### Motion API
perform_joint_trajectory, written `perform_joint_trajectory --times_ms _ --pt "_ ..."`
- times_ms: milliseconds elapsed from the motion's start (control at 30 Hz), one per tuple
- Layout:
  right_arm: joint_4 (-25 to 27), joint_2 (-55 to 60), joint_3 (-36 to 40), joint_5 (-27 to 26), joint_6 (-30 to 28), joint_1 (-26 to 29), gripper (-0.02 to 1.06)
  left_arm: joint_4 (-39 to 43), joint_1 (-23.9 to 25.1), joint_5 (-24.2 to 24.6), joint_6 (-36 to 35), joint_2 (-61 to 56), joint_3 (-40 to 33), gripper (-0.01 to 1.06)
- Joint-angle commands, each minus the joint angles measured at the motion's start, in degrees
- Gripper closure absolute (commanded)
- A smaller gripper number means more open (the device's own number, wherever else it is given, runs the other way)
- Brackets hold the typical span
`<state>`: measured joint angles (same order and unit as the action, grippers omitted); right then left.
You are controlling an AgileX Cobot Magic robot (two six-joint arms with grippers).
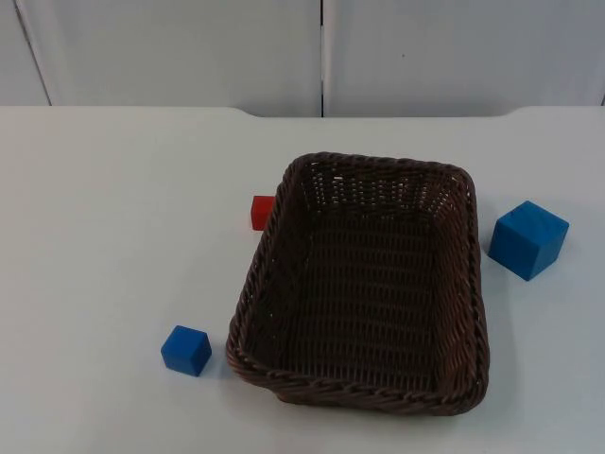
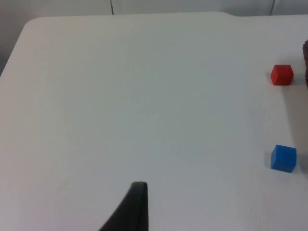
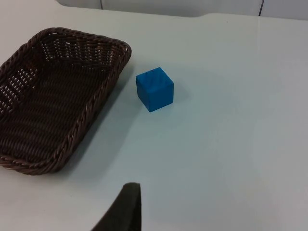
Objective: Pick up the basket with the left hand and place the largest block into the basket with the right hand.
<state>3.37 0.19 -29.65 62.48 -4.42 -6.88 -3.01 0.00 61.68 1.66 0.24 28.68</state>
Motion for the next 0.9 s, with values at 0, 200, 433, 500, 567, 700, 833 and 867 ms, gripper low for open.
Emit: perform_joint_trajectory --times_ms 0,200,433,500,567,700,833,867 --pt "0.2 -0.2 0.1 -0.6 0.0 0.3 -0.01 -0.6 0.1 -0.1 0.1 -0.2 -0.3 0.00" --pt "0.2 -0.2 0.1 -0.6 0.0 0.3 -0.01 -2.1 0.1 -0.4 1.2 -0.2 -0.3 0.00" --pt "0.2 -0.2 0.1 -0.6 0.0 0.3 -0.01 -2.3 0.1 -2.8 1.2 -0.2 1.3 0.00" --pt "0.2 -0.2 0.1 -0.6 0.0 0.3 -0.01 -2.7 0.1 -3.9 1.2 0.3 1.9 0.00" --pt "0.2 -0.2 0.1 -0.6 0.0 0.3 -0.01 -3.7 0.1 -4.9 1.2 2.8 1.9 0.00" --pt "0.2 -0.2 0.1 -0.6 0.0 0.3 -0.01 -5.3 0.1 -6.4 1.3 5.8 1.9 0.00" --pt "0.2 -0.2 0.1 -0.6 0.0 0.3 -0.01 -8.0 0.1 -8.9 3.7 8.4 1.9 0.00" --pt "0.2 -0.2 0.1 -0.6 0.0 0.3 -0.01 -8.8 0.1 -9.6 4.4 9.0 1.9 0.00"
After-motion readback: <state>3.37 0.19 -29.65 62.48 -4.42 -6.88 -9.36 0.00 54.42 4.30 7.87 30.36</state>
